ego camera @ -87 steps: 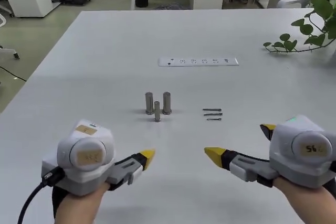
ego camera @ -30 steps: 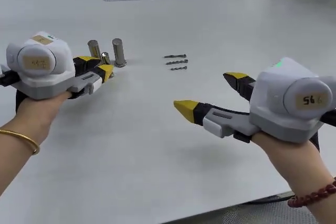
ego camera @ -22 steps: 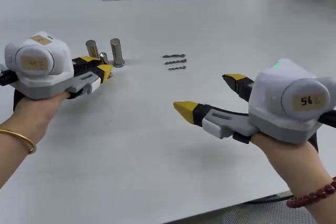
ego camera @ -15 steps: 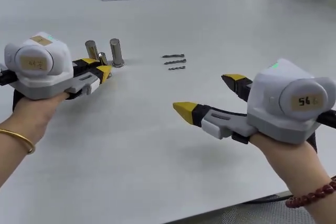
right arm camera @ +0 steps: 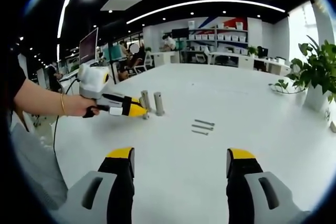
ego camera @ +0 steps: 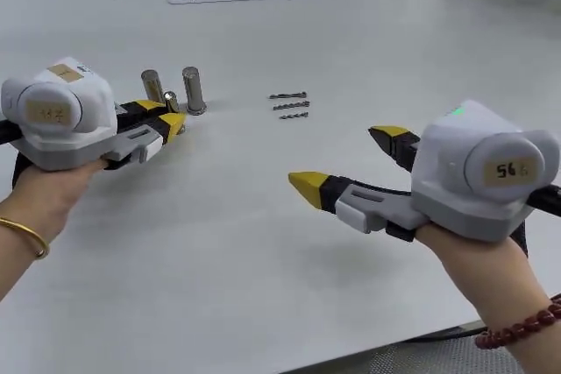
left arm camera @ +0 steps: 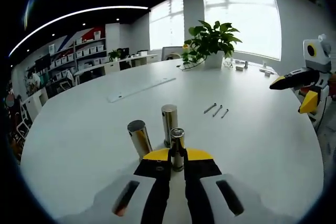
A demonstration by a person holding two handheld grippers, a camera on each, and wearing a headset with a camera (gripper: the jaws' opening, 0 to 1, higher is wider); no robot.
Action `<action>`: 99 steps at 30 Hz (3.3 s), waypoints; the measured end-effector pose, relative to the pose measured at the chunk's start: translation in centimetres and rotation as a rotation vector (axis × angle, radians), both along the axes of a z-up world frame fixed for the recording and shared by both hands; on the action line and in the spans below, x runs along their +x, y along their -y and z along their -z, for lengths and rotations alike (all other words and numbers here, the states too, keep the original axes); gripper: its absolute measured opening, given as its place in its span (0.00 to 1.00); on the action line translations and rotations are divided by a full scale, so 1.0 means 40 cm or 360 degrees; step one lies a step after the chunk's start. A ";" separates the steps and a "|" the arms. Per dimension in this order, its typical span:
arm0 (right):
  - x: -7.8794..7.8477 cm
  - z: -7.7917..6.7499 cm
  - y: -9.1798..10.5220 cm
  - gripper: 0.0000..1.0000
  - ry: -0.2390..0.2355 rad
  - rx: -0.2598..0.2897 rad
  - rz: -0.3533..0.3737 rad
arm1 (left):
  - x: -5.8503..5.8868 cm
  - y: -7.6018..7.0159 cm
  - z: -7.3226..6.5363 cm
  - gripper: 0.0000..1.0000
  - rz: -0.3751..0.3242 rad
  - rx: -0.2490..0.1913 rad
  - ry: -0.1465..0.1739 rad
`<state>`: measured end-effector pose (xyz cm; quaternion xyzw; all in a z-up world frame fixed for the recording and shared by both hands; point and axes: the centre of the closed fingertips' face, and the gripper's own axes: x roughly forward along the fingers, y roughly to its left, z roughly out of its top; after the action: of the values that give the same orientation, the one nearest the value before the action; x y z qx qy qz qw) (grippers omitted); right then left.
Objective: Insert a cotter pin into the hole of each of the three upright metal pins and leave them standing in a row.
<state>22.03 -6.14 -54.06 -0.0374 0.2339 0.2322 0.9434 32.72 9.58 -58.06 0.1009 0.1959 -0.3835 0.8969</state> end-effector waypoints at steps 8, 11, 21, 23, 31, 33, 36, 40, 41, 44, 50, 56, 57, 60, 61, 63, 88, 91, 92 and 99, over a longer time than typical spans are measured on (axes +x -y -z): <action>-0.003 0.001 0.001 0.68 -0.0003 0.0005 0.0002 | -0.035 0.032 -0.015 0.05 0.0088 -0.0002 0.0024; -0.002 0.000 0.000 0.68 -0.0003 0.0010 0.0000 | -0.050 0.046 -0.015 0.05 0.0114 -0.0009 0.0013; -0.006 0.003 0.000 0.68 -0.0015 -0.0012 -0.0004 | -0.112 0.083 -0.020 0.05 0.0193 -0.0014 -0.0013; -0.005 0.003 0.002 0.68 -0.0012 -0.0018 -0.0003 | -0.128 0.091 -0.023 0.05 0.0216 -0.0012 -0.0010; -0.004 0.001 0.000 0.67 -0.0010 -0.0006 -0.0006 | -0.171 0.107 -0.021 0.05 0.0250 -0.0002 -0.0005; -0.005 0.001 -0.001 0.67 -0.0008 -0.0005 -0.0006 | -0.181 0.110 -0.018 0.05 0.0258 0.0001 -0.0012; -0.006 0.001 0.002 0.67 -0.0010 -0.0007 0.0000 | -0.190 0.115 -0.016 0.05 0.0275 -0.0002 -0.0019; -0.006 0.000 0.002 0.67 -0.0009 0.0002 0.0003 | -0.201 0.121 -0.016 0.05 0.0291 -0.0008 -0.0021; -0.006 0.000 0.002 0.67 -0.0010 0.0001 0.0002 | -0.204 0.122 -0.015 0.05 0.0294 -0.0007 -0.0023; -0.006 0.000 0.001 0.67 -0.0010 0.0002 0.0002 | -0.209 0.124 -0.011 0.05 0.0302 0.0003 -0.0021; -0.007 0.003 0.002 0.66 -0.0018 0.0000 0.0000 | -0.213 0.122 -0.001 0.05 0.0302 0.0004 -0.0037; -0.005 0.005 0.001 0.66 -0.0027 0.0002 -0.0001 | -0.214 0.120 -0.001 0.06 0.0313 0.0009 -0.0033; -0.005 0.006 0.000 0.66 -0.0028 0.0003 -0.0002 | -0.214 0.119 0.000 0.06 0.0311 0.0009 -0.0039; -0.005 0.007 0.000 0.66 -0.0029 0.0000 -0.0004 | -0.214 0.116 0.001 0.06 0.0318 0.0020 -0.0031; -0.004 0.007 0.000 0.66 -0.0030 0.0001 -0.0003 | -0.214 0.116 0.002 0.06 0.0317 0.0021 -0.0032; -0.005 0.008 -0.001 0.66 -0.0033 0.0001 -0.0005 | -0.213 0.116 0.001 0.06 0.0314 0.0005 -0.0041; -0.006 0.011 0.009 0.65 -0.0072 -0.0049 -0.0055 | -0.221 0.092 -0.004 0.21 0.0230 0.0011 -0.0130; 0.001 0.000 0.015 0.64 -0.0058 -0.0132 -0.0127 | -0.222 0.081 -0.024 0.22 0.0173 -0.0001 -0.0113; 0.005 -0.003 0.017 0.63 -0.0052 -0.0160 -0.0148 | -0.223 0.078 -0.030 0.24 0.0147 -0.0021 -0.0120; 0.046 -0.029 0.018 0.55 -0.0047 -0.0276 -0.0306 | -0.236 0.038 -0.056 0.40 -0.0012 -0.0040 -0.0173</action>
<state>23.86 -6.85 -52.89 -0.1376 0.2623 0.3009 0.9065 23.27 8.07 -55.80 0.0680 0.2398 -0.3876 0.8875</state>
